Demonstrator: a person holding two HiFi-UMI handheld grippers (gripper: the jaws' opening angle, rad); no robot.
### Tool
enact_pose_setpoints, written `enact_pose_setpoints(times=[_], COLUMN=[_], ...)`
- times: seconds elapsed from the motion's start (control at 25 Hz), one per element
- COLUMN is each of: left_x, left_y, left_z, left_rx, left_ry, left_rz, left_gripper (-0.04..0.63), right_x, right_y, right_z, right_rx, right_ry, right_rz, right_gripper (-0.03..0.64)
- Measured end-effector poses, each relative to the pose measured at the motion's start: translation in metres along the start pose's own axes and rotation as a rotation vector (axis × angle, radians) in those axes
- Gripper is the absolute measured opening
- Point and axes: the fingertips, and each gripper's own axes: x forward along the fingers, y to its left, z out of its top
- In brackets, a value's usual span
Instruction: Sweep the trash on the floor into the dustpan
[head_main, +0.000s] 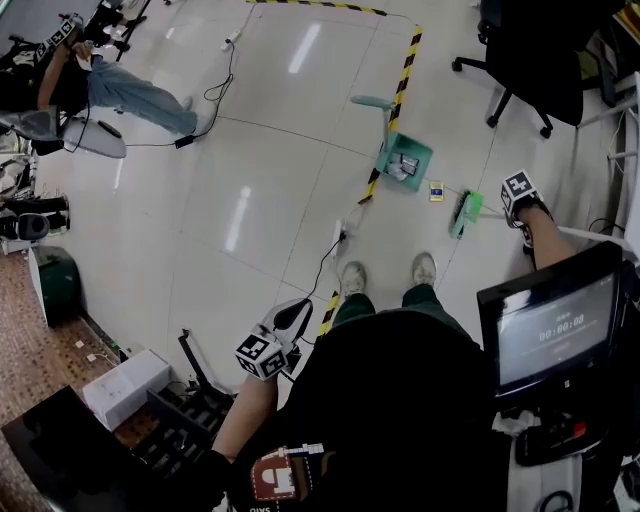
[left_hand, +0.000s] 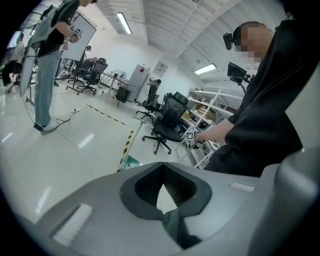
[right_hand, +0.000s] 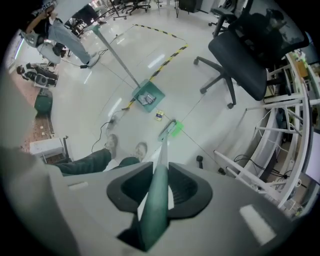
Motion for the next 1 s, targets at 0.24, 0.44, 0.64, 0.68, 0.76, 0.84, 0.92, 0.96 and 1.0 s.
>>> enact_pose_setpoints(times=[0.24, 0.44, 0.64, 0.68, 0.76, 0.84, 0.92, 0.96, 1.0], left_x=[-0.019, -0.025, -0.021, -0.018, -0.013, -0.009, -0.003, 0.002, 0.007], left_y=[0.013, 0.005, 0.009, 0.01, 0.012, 0.01, 0.006, 0.003, -0.001], left_z=[-0.005, -0.006, -0.012, -0.012, -0.012, -0.012, -0.007, -0.003, 0.002], left_rx=[-0.055, -0.074, -0.078, -0.075, -0.065, -0.054, -0.04, -0.031, -0.02], left_ry=[-0.001, -0.011, 0.001, 0.001, -0.002, -0.004, -0.005, -0.007, -0.009], left_rz=[0.044, 0.06, 0.063, 0.06, 0.049, 0.035, 0.021, 0.013, 0.005], left_gripper=[0.0, 0.0, 0.0, 0.0, 0.0, 0.0, 0.0, 0.0, 0.0], right_x=[-0.02, -0.044, -0.065, -0.065, -0.065, -0.062, -0.06, -0.06, -0.06], right_y=[0.02, 0.042, 0.063, 0.062, 0.057, 0.051, 0.041, 0.035, 0.028], right_z=[0.05, 0.099, 0.128, 0.127, 0.115, 0.093, 0.067, 0.054, 0.039], right_rx=[0.025, 0.009, -0.041, -0.052, -0.064, -0.06, -0.041, -0.028, -0.014], right_ry=[-0.018, -0.126, -0.252, -0.256, -0.258, -0.258, -0.261, -0.263, -0.264], right_rz=[0.023, 0.066, 0.09, 0.084, 0.077, 0.079, 0.087, 0.092, 0.097], right_gripper=[0.091, 0.091, 0.092, 0.091, 0.091, 0.092, 0.092, 0.092, 0.092])
